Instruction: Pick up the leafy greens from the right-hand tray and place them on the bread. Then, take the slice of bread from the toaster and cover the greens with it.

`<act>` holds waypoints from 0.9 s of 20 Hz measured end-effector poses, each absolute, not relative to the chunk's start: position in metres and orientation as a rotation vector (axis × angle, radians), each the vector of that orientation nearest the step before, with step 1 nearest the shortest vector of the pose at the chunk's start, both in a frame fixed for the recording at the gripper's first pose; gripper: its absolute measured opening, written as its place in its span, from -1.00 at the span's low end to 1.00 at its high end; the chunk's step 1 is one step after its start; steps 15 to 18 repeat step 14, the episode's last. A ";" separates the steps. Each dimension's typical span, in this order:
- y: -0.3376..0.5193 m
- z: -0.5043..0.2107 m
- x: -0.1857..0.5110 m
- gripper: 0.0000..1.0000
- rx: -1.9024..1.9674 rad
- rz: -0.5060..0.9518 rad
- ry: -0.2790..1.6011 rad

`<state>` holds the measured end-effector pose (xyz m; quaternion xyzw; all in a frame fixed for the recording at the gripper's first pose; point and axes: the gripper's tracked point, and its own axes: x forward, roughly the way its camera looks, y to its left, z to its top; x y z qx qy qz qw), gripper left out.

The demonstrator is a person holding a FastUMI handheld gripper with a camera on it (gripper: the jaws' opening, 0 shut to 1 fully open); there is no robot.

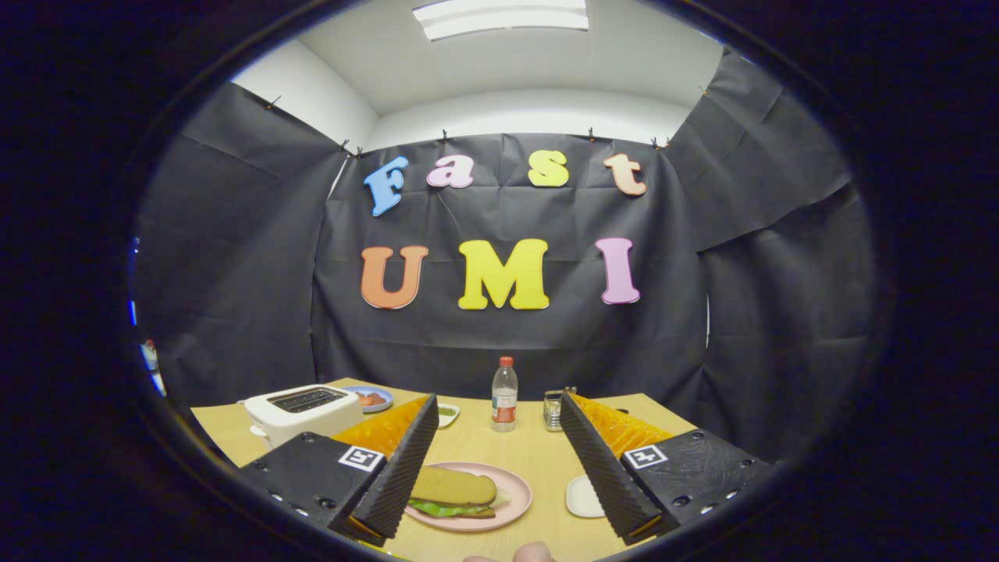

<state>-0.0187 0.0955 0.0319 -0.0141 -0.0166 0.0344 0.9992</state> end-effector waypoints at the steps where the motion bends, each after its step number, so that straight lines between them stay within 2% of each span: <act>1: 0.095 0.033 -0.018 0.91 -0.030 0.063 -0.033; 18: 0.090 0.044 -0.019 0.91 -0.013 0.010 -0.054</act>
